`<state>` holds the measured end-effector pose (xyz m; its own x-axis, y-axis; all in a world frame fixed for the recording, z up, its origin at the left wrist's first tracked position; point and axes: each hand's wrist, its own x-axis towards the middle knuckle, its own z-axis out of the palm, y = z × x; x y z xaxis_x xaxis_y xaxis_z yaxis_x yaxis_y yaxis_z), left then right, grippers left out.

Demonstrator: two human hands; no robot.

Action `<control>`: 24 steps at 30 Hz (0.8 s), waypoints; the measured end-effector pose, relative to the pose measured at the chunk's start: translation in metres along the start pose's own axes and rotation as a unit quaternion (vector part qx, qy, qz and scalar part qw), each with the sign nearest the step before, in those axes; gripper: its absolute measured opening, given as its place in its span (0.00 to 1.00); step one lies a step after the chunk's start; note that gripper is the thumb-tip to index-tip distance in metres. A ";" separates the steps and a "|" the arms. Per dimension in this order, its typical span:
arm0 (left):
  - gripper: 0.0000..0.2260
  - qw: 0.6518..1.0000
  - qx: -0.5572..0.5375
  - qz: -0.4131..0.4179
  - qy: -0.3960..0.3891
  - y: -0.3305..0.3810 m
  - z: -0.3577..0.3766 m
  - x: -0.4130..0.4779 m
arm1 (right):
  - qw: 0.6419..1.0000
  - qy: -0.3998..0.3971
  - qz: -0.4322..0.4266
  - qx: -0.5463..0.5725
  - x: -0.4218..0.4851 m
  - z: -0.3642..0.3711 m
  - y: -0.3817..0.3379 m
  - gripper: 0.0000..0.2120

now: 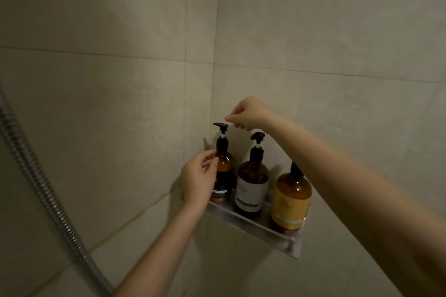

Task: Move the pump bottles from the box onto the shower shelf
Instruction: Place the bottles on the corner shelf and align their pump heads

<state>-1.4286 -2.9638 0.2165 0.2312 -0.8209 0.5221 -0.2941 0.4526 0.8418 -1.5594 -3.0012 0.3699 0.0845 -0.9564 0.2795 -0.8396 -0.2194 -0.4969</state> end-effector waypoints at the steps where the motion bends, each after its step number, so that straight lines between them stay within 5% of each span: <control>1: 0.13 1.000 0.007 -0.011 -0.003 -0.005 -0.003 0.002 | 1.000 -0.006 -0.001 -0.007 0.004 0.005 -0.004 0.14; 8: 0.23 0.995 0.023 -0.060 -0.076 -0.026 -0.002 0.013 | 0.999 -0.013 0.007 -0.039 0.020 0.020 -0.008 0.14; 24: 0.22 0.983 -0.061 -0.129 -0.112 -0.024 -0.005 0.033 | 0.990 -0.102 -0.095 0.002 0.013 0.009 0.002 0.12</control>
<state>-1.4092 -3.0002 0.2144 0.0687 -0.9638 0.2578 -0.1351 0.2470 0.9595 -1.5554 -3.0156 0.3651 0.3479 -0.9164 0.1979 -0.7959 -0.4003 -0.4543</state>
